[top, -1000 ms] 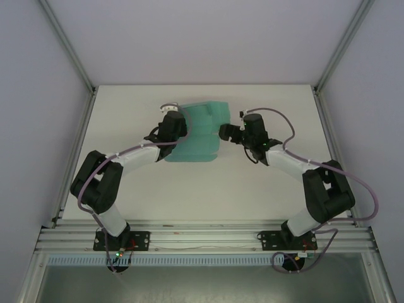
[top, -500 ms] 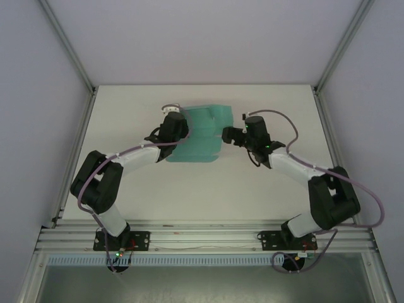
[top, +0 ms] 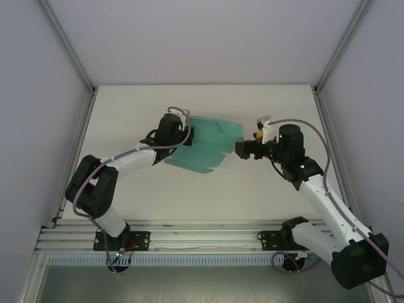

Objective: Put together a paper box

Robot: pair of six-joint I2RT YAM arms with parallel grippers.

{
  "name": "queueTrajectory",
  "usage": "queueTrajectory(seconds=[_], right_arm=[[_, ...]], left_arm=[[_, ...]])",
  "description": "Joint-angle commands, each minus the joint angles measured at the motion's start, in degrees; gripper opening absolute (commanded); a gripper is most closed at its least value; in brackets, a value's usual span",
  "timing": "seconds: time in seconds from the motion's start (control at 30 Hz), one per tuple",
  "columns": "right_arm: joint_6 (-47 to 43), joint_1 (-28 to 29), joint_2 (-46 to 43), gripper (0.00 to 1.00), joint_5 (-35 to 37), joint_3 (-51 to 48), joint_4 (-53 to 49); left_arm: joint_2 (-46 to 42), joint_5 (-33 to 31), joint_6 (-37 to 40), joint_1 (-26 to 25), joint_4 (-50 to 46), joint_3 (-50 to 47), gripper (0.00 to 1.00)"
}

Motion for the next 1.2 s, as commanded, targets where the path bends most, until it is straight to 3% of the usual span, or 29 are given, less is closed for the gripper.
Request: queueTrajectory(seconds=[0.0,0.2,0.3,0.33,0.57,0.77,0.83,0.93,1.0,1.07,1.17], right_arm=[[-4.2,-0.5,4.5,0.88,-4.1,2.5,-4.6],[-8.1,-1.2,12.2,0.53,-16.4,7.7,-8.7],[-5.9,-1.9,14.1,0.24,-21.4,8.1,-4.6],[-5.9,-2.2,14.7,0.20,-24.2,8.5,-3.9],[0.4,-2.8,15.8,0.01,-44.1,8.1,6.6],[1.4,-2.7,14.8,0.00,-43.7,8.4,8.1],[4.6,-2.7,14.7,0.03,-38.7,7.6,10.9],[1.5,-2.6,14.3,0.22,-24.1,7.8,4.8],[1.0,-2.7,12.9,0.49,-13.4,7.1,2.0],[-0.1,-2.7,10.6,0.77,-8.0,5.1,1.0],[0.2,-2.7,5.7,0.95,-5.2,1.8,1.5]], left_arm=[[-2.1,7.1,2.7,0.4,-0.6,0.8,0.00],[-1.7,13.3,3.5,1.1,0.9,1.4,0.00],[-1.0,14.5,5.2,1.2,1.2,1.9,0.00],[-0.7,14.6,5.7,1.3,1.2,2.0,0.00],[0.6,21.7,4.5,3.2,9.1,1.2,0.00],[1.4,25.2,4.1,3.3,12.4,2.4,0.00],[1.8,24.7,3.0,3.3,12.6,2.9,0.00],[1.5,23.6,1.4,3.2,13.5,2.6,0.00],[0.7,19.7,-0.4,3.3,13.6,2.0,0.00],[-0.2,15.2,-1.0,3.3,11.9,1.7,0.00],[-1.3,8.8,-2.0,3.3,9.3,1.1,0.00]])
